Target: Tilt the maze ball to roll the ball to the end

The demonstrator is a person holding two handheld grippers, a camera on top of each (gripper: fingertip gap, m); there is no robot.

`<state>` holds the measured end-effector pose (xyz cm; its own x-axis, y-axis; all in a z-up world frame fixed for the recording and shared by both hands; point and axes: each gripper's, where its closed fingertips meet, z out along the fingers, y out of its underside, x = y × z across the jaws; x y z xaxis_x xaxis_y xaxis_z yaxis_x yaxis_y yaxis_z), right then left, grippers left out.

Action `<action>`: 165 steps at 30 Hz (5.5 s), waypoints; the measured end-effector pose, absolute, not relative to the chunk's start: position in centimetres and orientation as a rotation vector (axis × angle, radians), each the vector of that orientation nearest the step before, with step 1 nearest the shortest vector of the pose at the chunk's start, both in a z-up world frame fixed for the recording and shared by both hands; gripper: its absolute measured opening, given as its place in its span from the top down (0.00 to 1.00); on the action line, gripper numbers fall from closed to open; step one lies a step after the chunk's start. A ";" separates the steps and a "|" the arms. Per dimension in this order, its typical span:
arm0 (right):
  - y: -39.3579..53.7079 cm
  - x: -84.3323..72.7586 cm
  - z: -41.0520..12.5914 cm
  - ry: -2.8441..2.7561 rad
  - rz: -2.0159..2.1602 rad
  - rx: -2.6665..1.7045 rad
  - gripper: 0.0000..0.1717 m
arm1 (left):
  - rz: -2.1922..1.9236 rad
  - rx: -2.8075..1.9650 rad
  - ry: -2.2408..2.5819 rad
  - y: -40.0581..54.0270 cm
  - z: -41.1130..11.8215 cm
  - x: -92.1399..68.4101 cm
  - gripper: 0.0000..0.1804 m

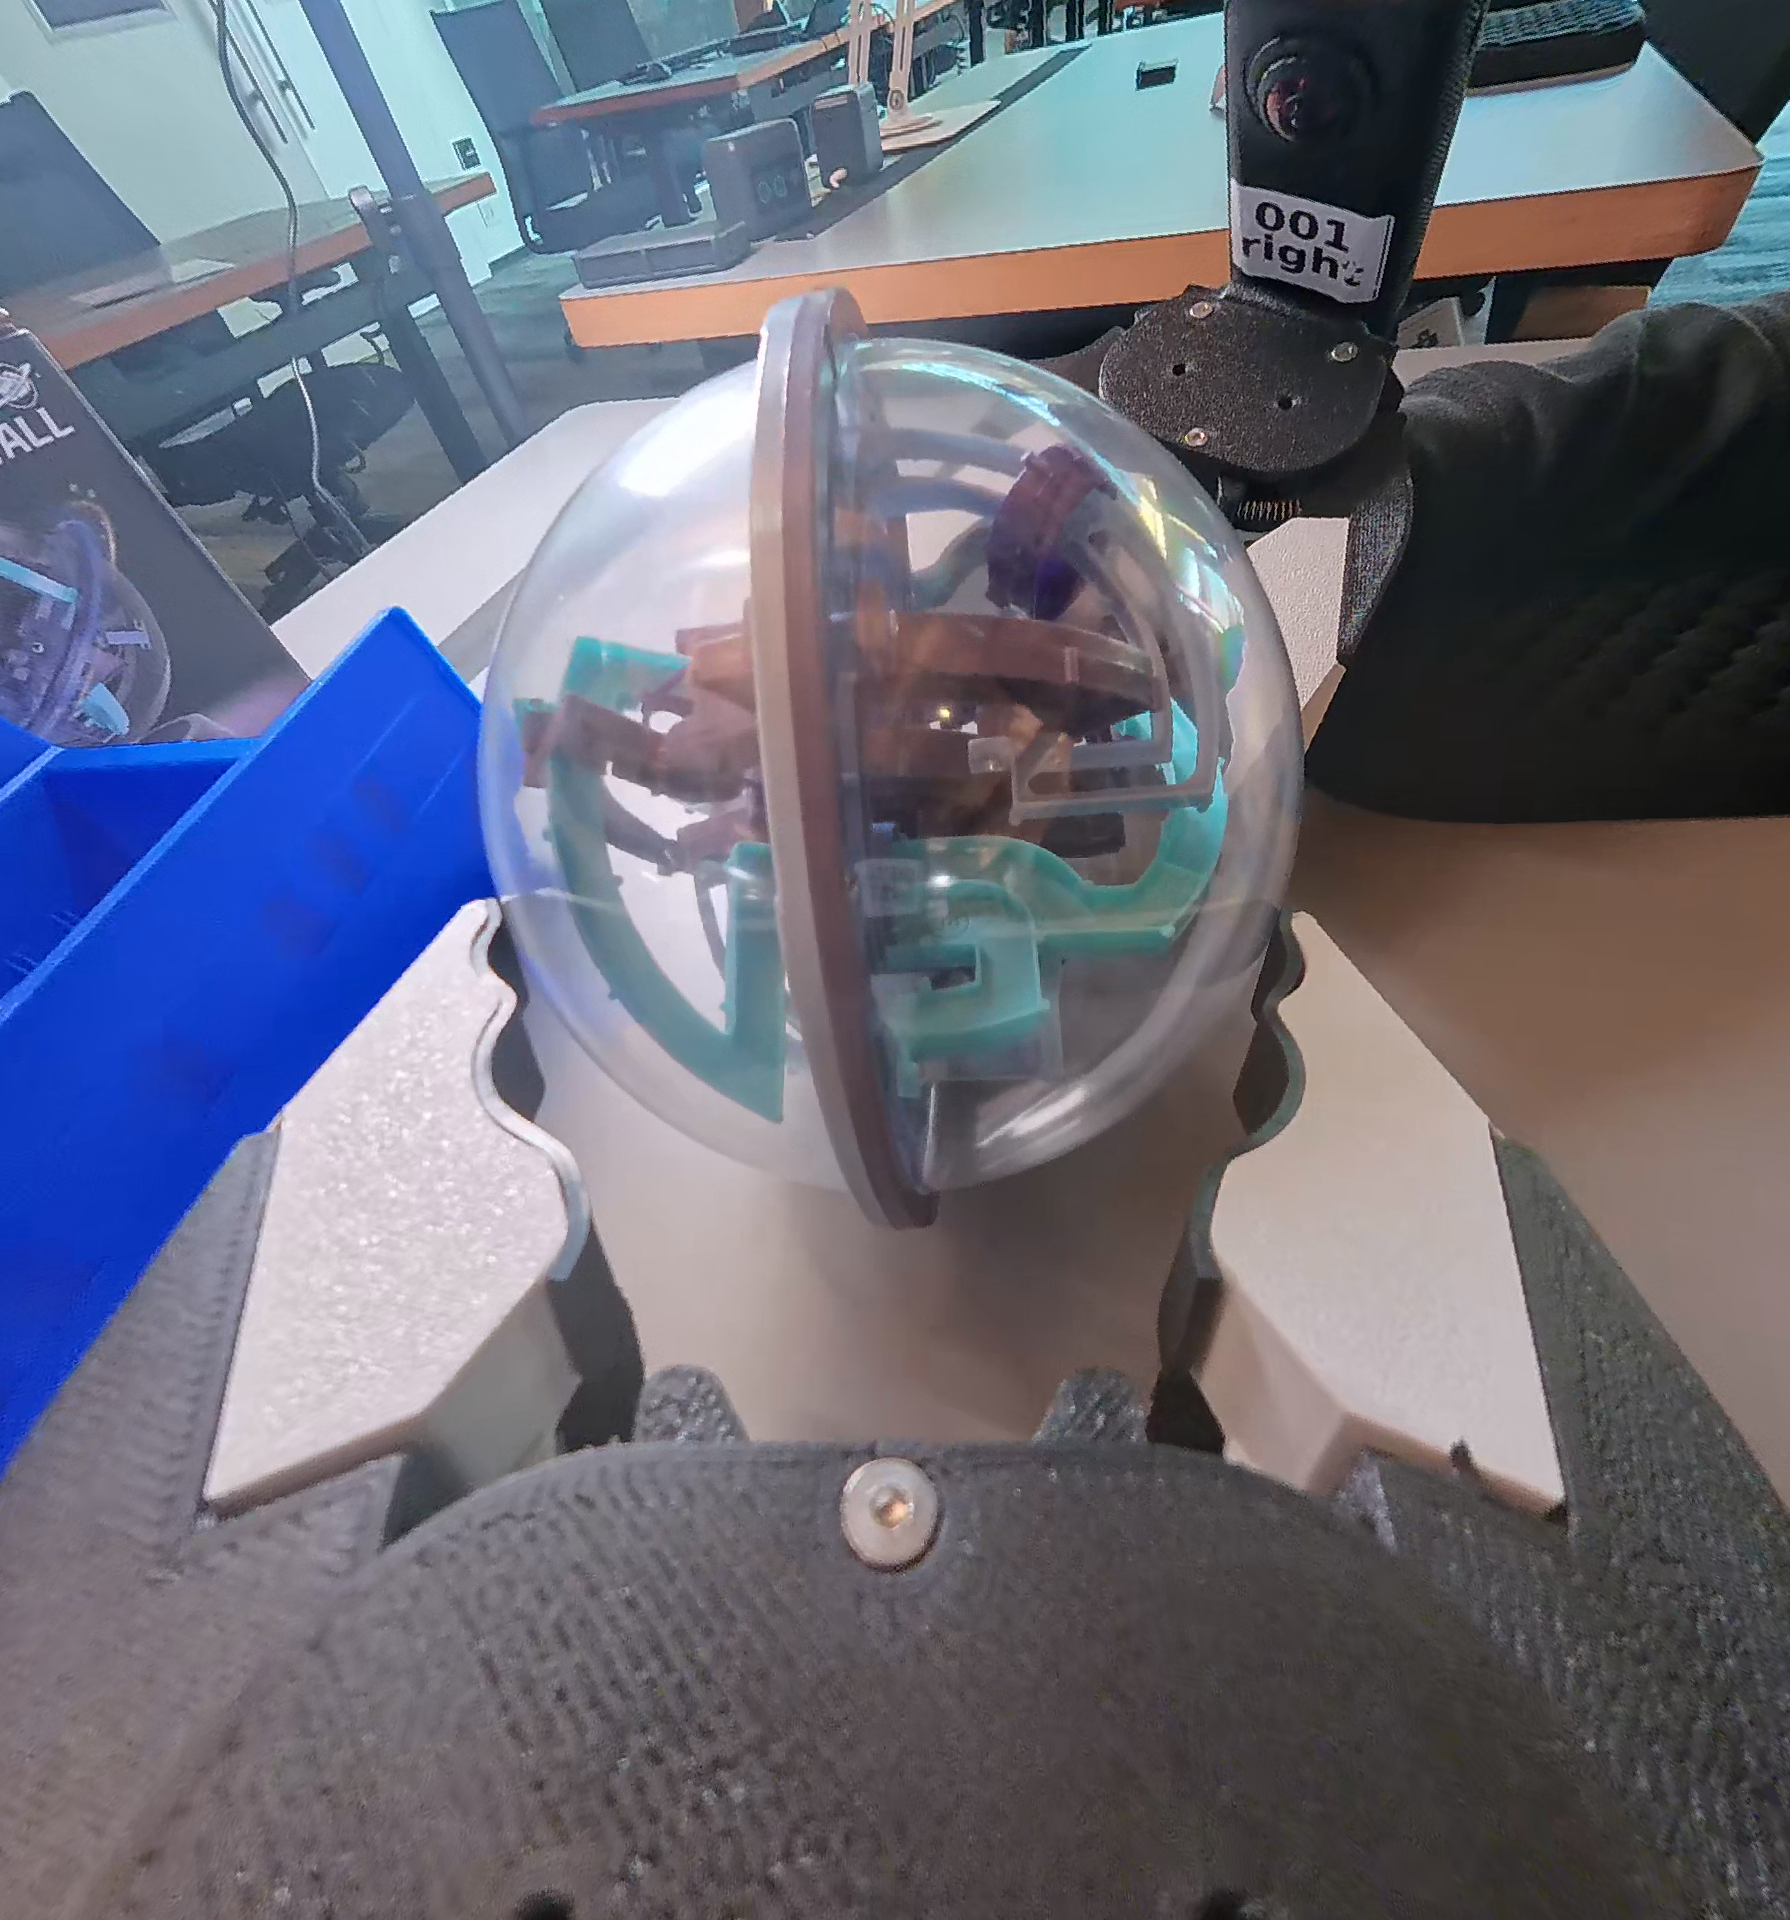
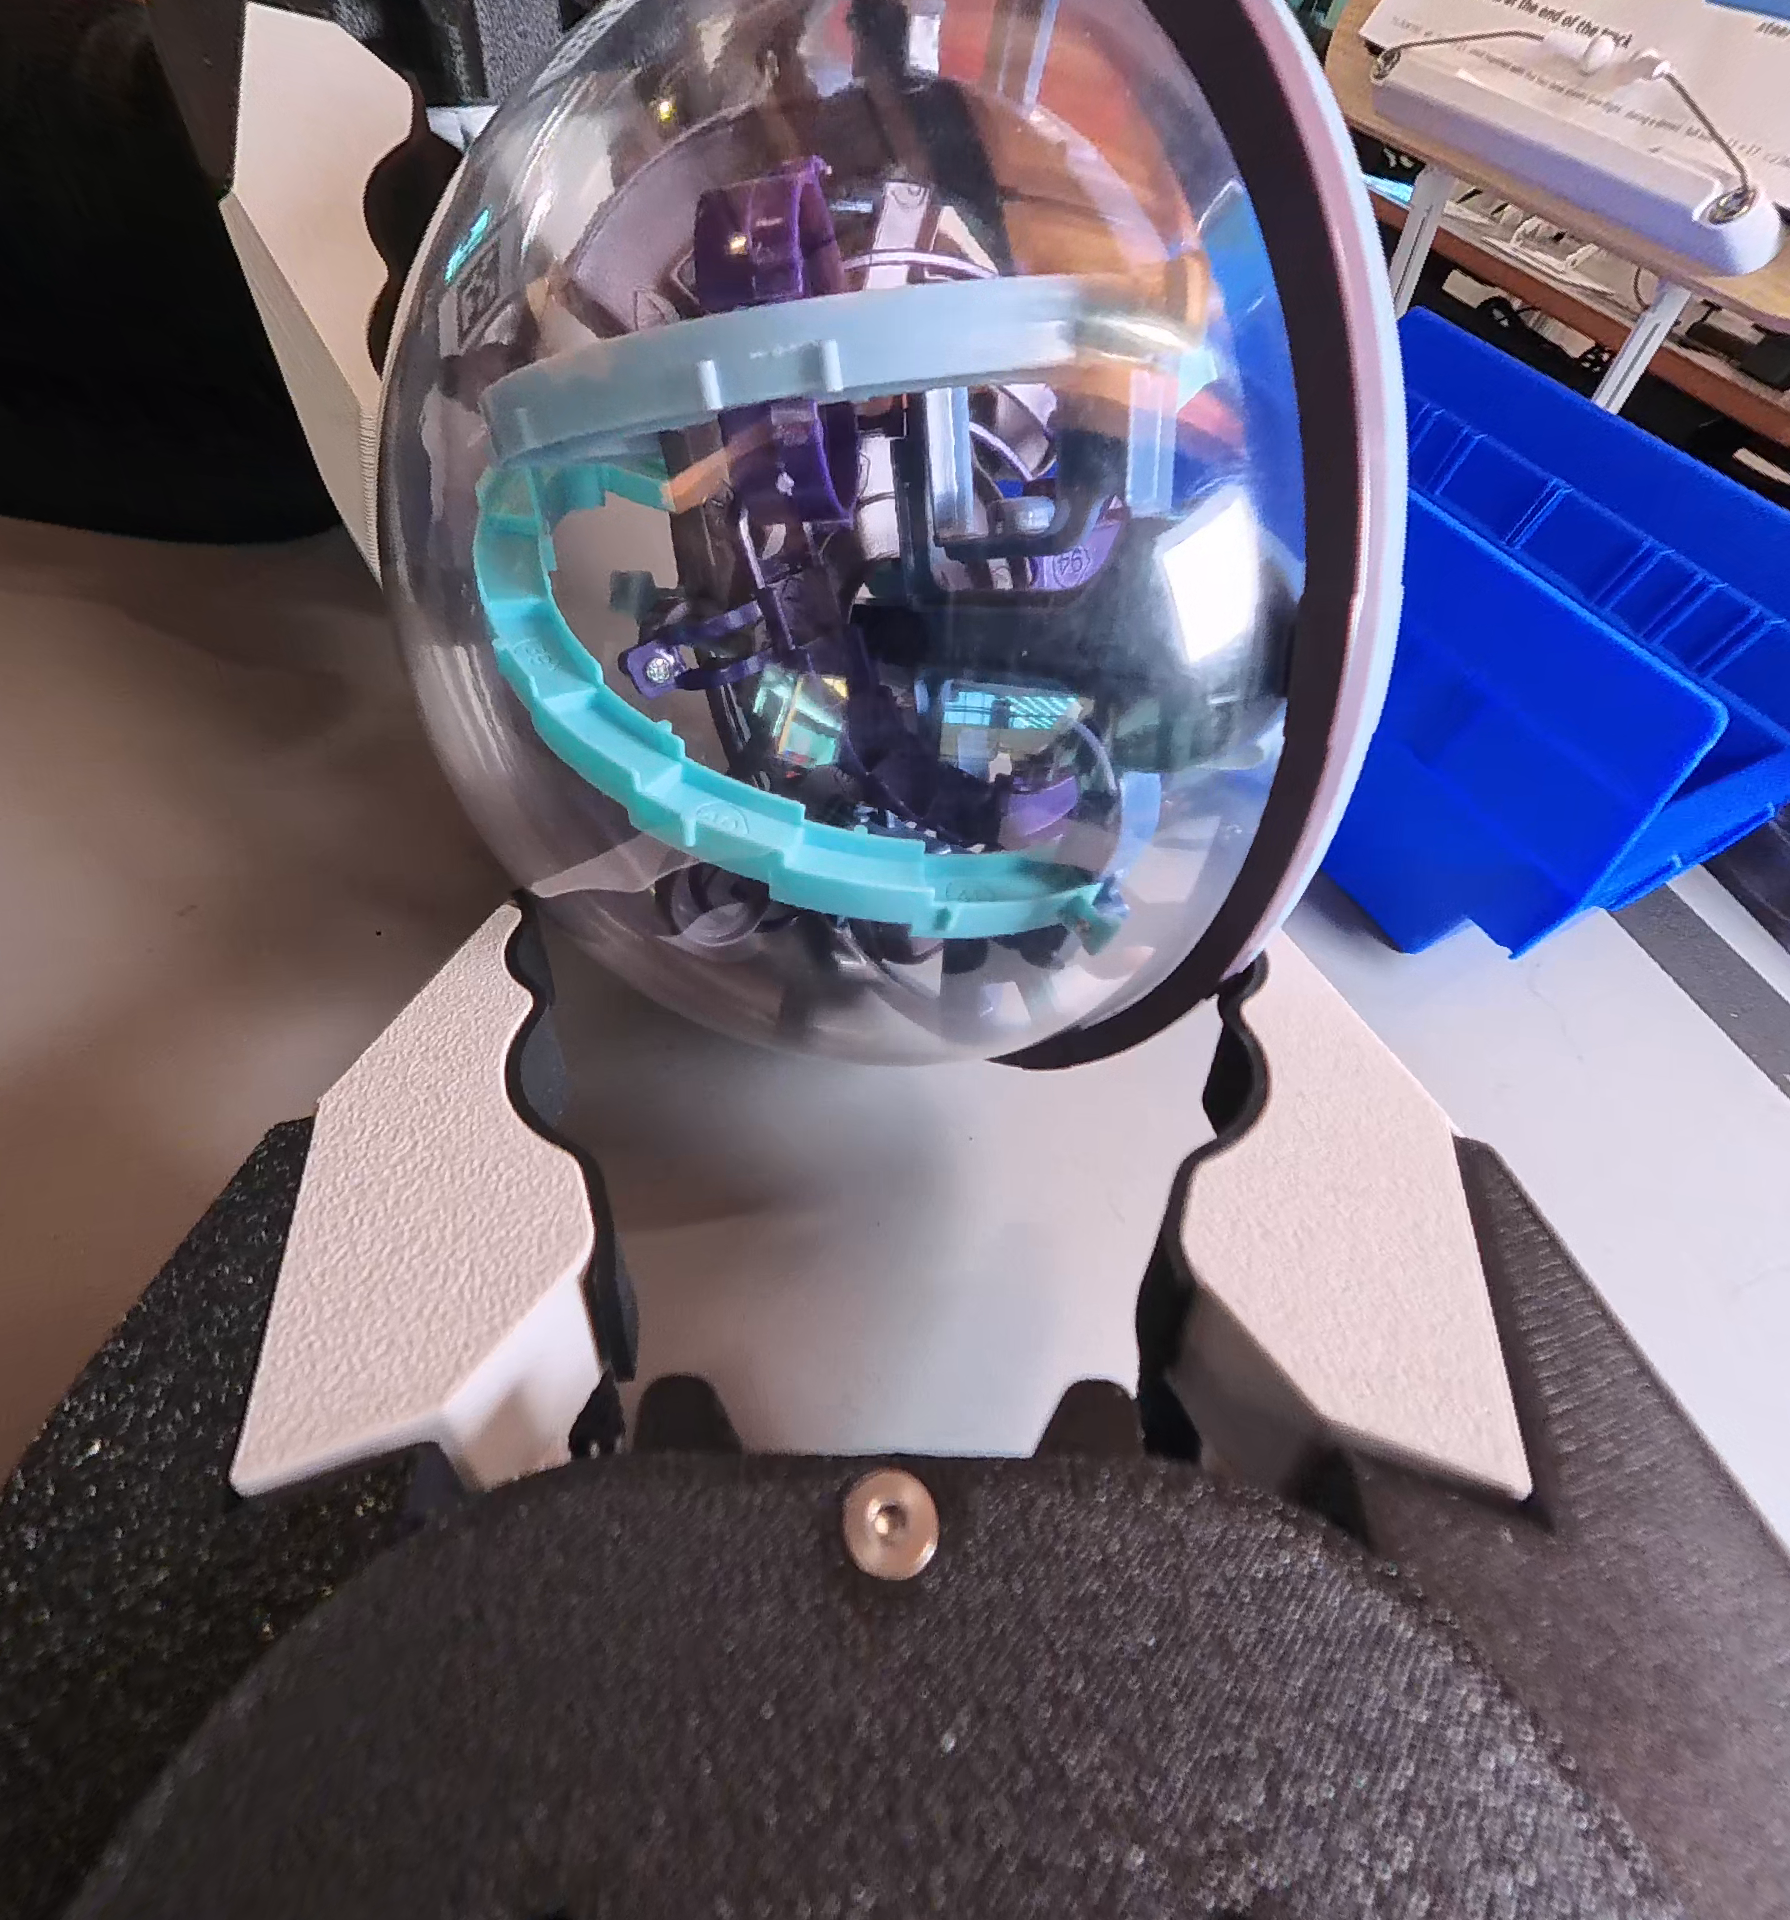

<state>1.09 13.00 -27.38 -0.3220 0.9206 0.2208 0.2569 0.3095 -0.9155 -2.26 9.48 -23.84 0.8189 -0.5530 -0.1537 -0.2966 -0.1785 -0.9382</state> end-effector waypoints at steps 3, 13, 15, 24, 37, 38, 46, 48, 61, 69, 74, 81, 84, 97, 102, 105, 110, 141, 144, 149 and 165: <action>13.0 1.1 -27.4 -1.771 1.033 -1.054 0.27 | -0.255 -1.776 0.659 9.5 -23.9 -2.3 0.24; 12.8 1.1 -27.9 -1.803 1.080 -1.128 0.27 | -0.271 -1.794 0.631 9.5 -23.5 -2.1 0.24; 12.7 1.2 -27.9 -1.807 1.113 -1.159 0.27 | -0.301 -1.802 0.610 9.5 -23.4 -2.1 0.24; 12.1 1.2 -28.2 -1.811 1.243 -1.281 0.28 | -0.426 -1.829 0.508 9.5 -23.0 -2.3 0.24; 12.2 1.2 -27.9 -1.783 1.322 -1.335 0.28 | -0.594 -1.888 0.370 9.8 -23.6 -2.8 0.24; 12.2 1.2 -27.9 -1.783 1.328 -1.341 0.28 | -0.619 -1.898 0.352 9.8 -23.8 -2.8 0.24; 12.9 1.1 -26.8 -1.796 1.100 -1.139 0.22 | -0.903 -1.930 0.173 9.8 -24.1 -3.5 0.25; 13.0 1.0 -24.9 -1.750 0.981 -0.973 0.19 | -0.953 -1.936 0.131 10.1 -24.1 -3.7 0.25; 13.1 0.0 -24.6 -1.678 1.016 -1.033 0.15 | -1.072 -1.889 0.230 9.6 -23.9 -2.2 0.17; 14.0 0.0 -24.9 -1.578 1.331 -1.359 0.16 | -0.640 -1.862 0.479 10.0 -25.0 -1.7 0.15; 14.1 0.1 -25.0 -1.479 1.580 -1.576 0.16 | -0.429 -1.882 0.550 11.1 -26.5 -1.9 0.18; 13.7 0.2 -25.4 -1.443 1.704 -1.707 0.17 | -0.443 -1.843 0.484 11.7 -25.6 -2.3 0.22; 13.8 0.4 -25.4 -1.479 1.668 -1.678 0.17 | -0.425 -1.840 0.496 11.7 -25.6 -2.2 0.23; 13.6 2.8 -19.3 -1.643 1.038 -0.987 0.22 | -0.367 -1.809 0.492 12.2 -24.7 -1.5 0.26; 13.0 2.1 -21.3 -1.722 0.828 -0.955 0.21 | -0.319 -1.798 0.459 12.3 -23.9 -1.0 0.30; 14.0 2.3 -21.7 -1.723 0.805 -0.957 0.25 | -0.334 -1.754 0.462 11.9 -23.1 -0.8 0.35; 14.7 3.3 -22.1 -1.743 0.923 -0.959 0.26 | -0.426 -1.671 0.405 11.8 -21.8 -1.9 0.36; 18.9 4.9 -23.5 -1.579 1.465 -1.350 0.42 | -1.121 -1.853 0.023 16.6 -23.1 -1.7 0.19; 18.8 5.0 -23.8 -1.599 1.440 -1.334 0.43 | -1.098 -1.866 0.005 16.8 -23.0 -1.6 0.19; 18.6 5.0 -24.4 -1.613 1.457 -1.339 0.41 | -1.021 -1.879 0.017 16.9 -22.7 -1.5 0.19; 17.7 4.9 -24.9 -1.669 1.402 -1.268 0.41 | -0.947 -1.795 0.103 15.9 -22.3 -1.6 0.20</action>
<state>4.89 17.74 -24.87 -0.3553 0.9266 -0.1228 0.2807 -0.0195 -0.9596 -1.64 15.95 -22.30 0.6823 -0.4821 0.5496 0.3529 -0.4411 -0.8251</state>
